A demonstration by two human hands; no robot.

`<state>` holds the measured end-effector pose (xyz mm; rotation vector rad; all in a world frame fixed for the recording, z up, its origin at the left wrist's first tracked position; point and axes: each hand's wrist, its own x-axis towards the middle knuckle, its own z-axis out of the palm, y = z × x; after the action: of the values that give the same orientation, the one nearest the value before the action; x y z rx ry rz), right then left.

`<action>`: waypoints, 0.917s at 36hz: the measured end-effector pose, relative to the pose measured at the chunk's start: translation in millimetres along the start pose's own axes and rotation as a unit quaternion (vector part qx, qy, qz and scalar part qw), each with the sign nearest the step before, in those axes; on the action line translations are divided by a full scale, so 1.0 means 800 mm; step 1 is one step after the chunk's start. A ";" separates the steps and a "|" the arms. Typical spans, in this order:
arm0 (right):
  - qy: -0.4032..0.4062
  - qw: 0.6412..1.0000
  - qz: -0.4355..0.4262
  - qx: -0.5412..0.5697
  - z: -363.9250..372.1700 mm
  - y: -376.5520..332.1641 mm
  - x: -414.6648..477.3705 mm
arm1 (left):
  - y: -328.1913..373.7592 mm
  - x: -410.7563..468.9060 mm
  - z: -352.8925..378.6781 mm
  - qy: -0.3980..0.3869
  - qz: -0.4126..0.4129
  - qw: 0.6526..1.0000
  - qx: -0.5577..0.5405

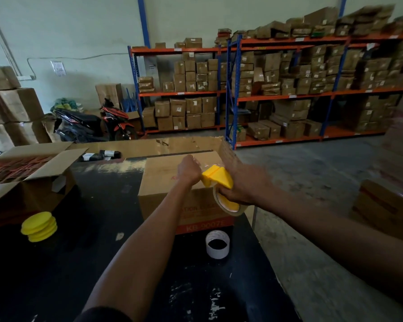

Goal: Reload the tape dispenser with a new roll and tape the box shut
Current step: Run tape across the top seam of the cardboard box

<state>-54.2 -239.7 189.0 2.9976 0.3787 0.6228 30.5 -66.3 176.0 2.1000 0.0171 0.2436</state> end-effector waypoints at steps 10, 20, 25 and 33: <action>0.033 0.999 0.025 0.034 0.029 -0.014 -0.023 | -0.019 0.057 0.003 -0.186 0.179 0.961 0.099; 0.000 0.999 0.044 -0.012 0.035 -0.033 -0.014 | -0.044 0.087 0.032 -0.110 0.210 0.967 0.091; -0.017 0.998 0.060 -0.009 0.041 -0.037 -0.001 | -0.046 0.106 0.044 -0.106 0.205 0.972 0.051; -0.054 0.993 0.099 0.030 0.050 -0.035 0.030 | -0.054 0.142 0.063 -0.135 0.197 0.969 0.067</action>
<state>-23.3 -206.8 159.0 3.1347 0.0961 0.4667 154.7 -74.3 133.4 2.2423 -0.5653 0.1938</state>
